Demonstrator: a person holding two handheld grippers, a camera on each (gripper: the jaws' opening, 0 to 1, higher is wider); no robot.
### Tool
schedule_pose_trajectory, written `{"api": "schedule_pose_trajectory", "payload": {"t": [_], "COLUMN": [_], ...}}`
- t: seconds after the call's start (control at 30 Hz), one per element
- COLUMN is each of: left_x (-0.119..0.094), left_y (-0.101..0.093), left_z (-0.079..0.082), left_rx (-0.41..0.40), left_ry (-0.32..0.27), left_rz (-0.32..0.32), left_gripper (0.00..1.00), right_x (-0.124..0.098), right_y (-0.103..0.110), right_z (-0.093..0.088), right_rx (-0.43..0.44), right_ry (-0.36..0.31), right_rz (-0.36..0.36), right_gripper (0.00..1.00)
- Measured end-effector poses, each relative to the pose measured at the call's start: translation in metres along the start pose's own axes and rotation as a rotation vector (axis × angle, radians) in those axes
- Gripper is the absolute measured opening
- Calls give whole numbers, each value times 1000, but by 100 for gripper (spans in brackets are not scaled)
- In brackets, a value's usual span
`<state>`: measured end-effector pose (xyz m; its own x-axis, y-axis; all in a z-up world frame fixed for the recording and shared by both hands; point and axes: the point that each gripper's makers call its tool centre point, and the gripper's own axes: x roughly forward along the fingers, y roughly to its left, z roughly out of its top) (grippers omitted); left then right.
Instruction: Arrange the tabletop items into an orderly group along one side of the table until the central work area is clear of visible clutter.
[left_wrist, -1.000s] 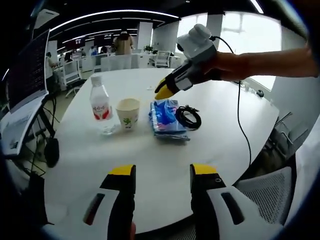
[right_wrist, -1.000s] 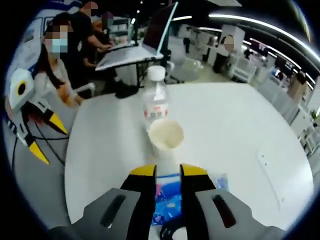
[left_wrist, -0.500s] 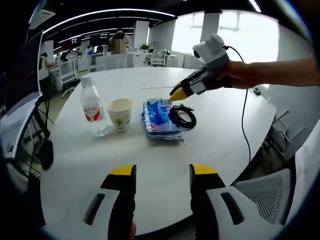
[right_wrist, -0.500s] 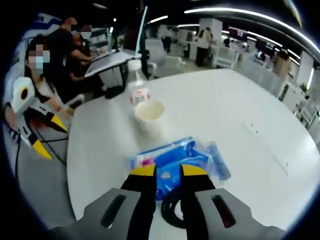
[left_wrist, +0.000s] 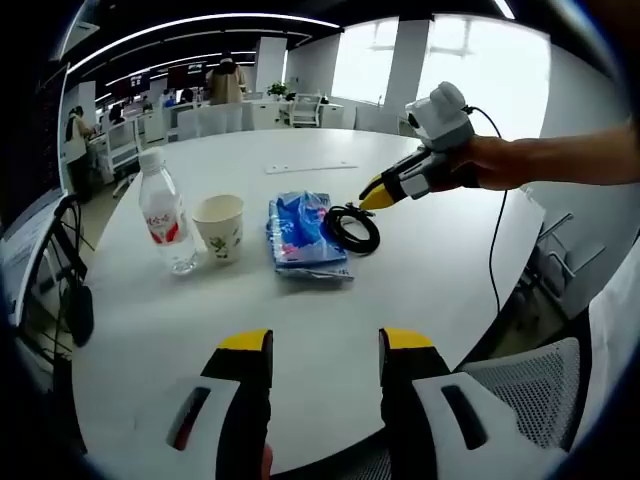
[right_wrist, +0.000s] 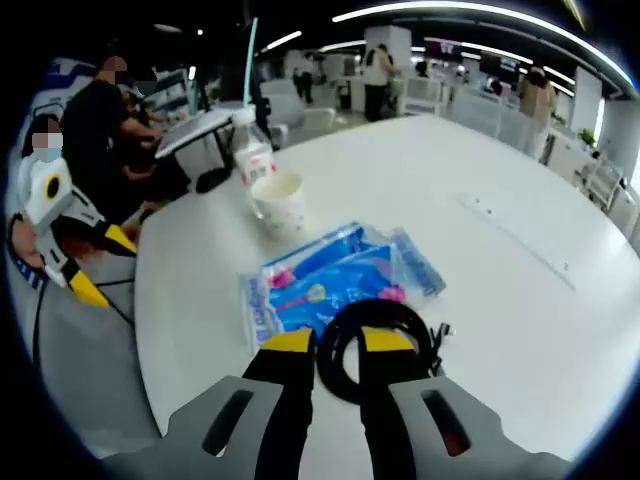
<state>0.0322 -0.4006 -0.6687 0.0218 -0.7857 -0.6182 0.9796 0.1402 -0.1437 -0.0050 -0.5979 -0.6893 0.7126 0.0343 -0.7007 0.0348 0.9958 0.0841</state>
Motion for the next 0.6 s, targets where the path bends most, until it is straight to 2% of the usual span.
{"api": "schedule_pose_trajectory", "payload": {"t": [0.3, 0.6], "left_x": [9, 13], "left_y": [-5, -6], "left_z": [0, -1], "left_rx": [-7, -19], "left_ry": [14, 17], "left_rz": [-21, -25], "left_gripper": [41, 40], "right_x": [-13, -19], "right_y": [-2, 0], "right_z": [-33, -56], "right_rx": [99, 168], "right_ry": [7, 0], "right_rz": [-25, -42], "right_gripper": [15, 14]}}
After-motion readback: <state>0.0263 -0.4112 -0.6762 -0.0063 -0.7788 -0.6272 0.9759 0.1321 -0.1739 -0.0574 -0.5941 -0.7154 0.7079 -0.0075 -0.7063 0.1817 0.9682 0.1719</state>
